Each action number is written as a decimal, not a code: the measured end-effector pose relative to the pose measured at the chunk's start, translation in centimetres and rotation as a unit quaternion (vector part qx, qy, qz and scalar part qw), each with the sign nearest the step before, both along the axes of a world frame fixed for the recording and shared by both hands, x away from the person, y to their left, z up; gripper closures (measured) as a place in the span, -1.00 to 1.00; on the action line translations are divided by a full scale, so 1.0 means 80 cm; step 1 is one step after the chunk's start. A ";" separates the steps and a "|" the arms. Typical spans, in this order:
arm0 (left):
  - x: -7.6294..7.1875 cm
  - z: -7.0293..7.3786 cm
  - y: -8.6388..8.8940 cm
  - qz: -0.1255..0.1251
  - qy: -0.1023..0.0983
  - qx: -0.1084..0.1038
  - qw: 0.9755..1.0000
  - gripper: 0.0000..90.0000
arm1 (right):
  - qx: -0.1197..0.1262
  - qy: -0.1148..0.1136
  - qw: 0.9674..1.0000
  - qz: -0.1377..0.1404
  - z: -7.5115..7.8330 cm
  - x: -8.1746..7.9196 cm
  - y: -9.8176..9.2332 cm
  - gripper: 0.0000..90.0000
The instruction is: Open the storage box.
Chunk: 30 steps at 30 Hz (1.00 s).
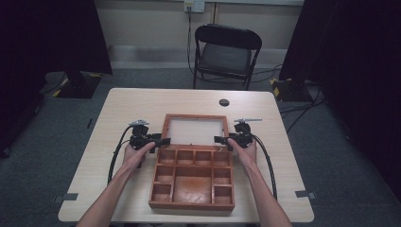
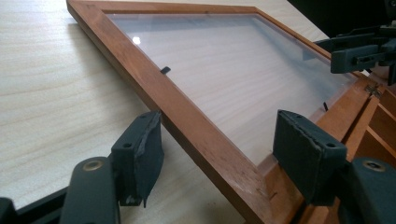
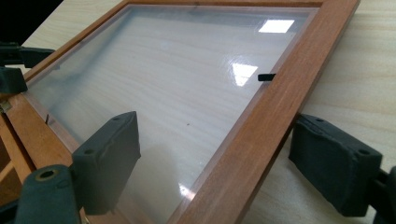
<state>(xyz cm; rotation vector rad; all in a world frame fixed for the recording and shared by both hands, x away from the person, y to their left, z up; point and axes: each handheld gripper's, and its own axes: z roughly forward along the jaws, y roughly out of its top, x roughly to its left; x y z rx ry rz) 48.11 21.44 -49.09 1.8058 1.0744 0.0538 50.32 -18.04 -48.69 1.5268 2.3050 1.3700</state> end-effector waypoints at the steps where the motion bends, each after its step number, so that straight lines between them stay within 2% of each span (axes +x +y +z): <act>1: 0.000 0.000 0.000 0.000 0.000 0.000 1.000 -0.28 | 0.000 0.000 1.000 -0.001 0.000 0.000 0.000 -0.65; 8: -0.005 0.007 0.006 0.007 -0.004 0.008 1.000 -0.36 | -0.013 0.006 1.000 -0.004 0.006 -0.003 -0.005 -0.63; 11: -0.008 0.011 0.015 0.013 -0.008 0.012 1.000 -0.37 | -0.017 -0.001 1.000 -0.010 0.008 -0.006 -0.010 -0.60; 12: -0.010 0.012 0.018 0.016 -0.011 0.014 1.000 -0.38 | -0.007 -0.014 1.000 -0.019 0.010 -0.012 -0.018 -0.59; 15: -0.015 0.015 0.026 0.020 -0.015 0.026 0.999 -0.40 | -0.008 -0.015 1.000 -0.018 0.012 -0.017 -0.023 -0.61; 18: -0.022 0.020 0.033 0.020 -0.019 0.038 0.999 -0.43 | -0.010 -0.031 0.999 -0.021 0.020 -0.029 -0.032 -0.58; 20: -0.028 0.022 0.038 0.021 -0.022 0.044 0.999 -0.45 | -0.012 -0.033 0.999 -0.022 0.022 -0.032 -0.035 -0.58; 22: -0.037 0.024 0.045 0.023 -0.028 0.063 0.997 -0.46 | -0.017 -0.039 0.999 -0.026 0.028 -0.044 -0.046 -0.59; 23: -0.037 0.024 0.045 0.023 -0.028 0.063 0.997 -0.47 | -0.017 -0.039 0.999 -0.026 0.028 -0.044 -0.046 -0.59; 27: -0.050 0.022 0.055 0.027 -0.029 0.086 0.996 -0.48 | -0.031 -0.041 0.998 -0.030 0.031 -0.059 -0.060 -0.60; 28: -0.058 0.022 0.060 0.036 -0.029 0.087 0.995 -0.49 | -0.036 -0.048 0.998 -0.033 0.033 -0.071 -0.069 -0.60; 30: -0.064 0.023 0.062 0.037 -0.027 0.092 0.995 -0.49 | -0.036 -0.047 0.998 -0.034 0.034 -0.075 -0.072 -0.61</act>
